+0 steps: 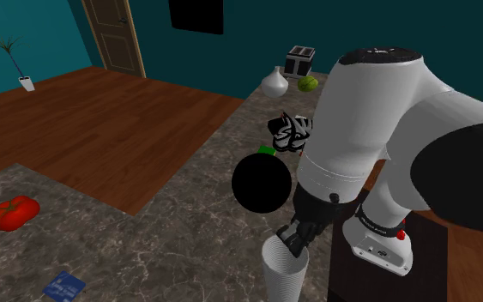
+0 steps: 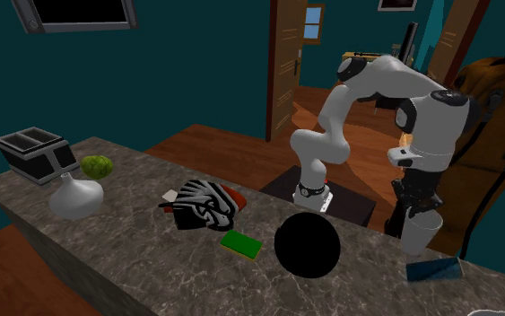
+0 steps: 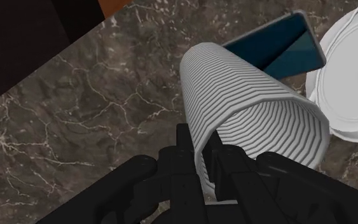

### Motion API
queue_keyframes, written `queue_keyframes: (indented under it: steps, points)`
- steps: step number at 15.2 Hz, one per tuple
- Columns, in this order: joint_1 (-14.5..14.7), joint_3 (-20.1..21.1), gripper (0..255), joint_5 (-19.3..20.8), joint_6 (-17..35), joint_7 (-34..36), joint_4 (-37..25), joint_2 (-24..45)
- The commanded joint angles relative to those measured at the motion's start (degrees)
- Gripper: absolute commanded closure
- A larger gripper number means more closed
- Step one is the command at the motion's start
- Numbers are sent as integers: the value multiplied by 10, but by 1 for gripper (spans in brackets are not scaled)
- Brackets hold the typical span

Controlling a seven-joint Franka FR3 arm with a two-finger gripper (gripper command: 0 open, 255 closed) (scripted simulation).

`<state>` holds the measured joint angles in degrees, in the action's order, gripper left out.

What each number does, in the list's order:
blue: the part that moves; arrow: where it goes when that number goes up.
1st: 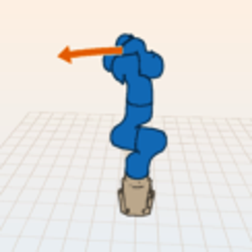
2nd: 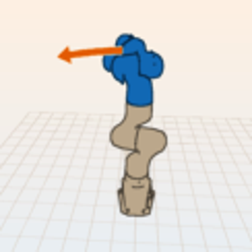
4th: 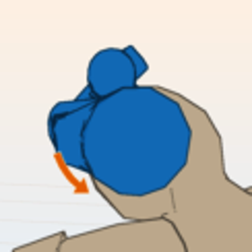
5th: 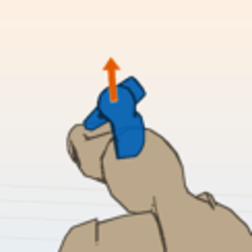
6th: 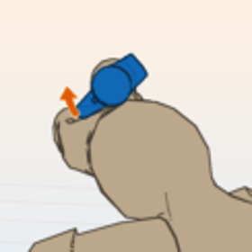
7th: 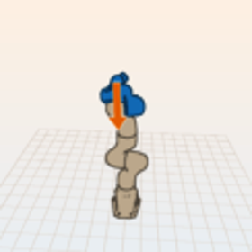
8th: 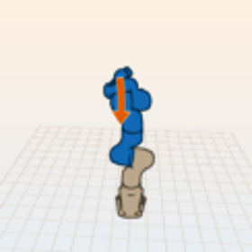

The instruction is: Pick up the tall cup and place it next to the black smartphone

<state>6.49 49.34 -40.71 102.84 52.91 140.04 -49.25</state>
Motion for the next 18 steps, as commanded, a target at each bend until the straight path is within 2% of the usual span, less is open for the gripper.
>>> queue_keyframes:
  steps: [1, 15, 18]
  points:
    - [2, 8, 255, -7, 13, -3, 14, -1]
    - [-4, 87, 255, -64, 119, -23, 83, 29]
    - [-5, 92, 255, -67, 126, -24, 86, 31]
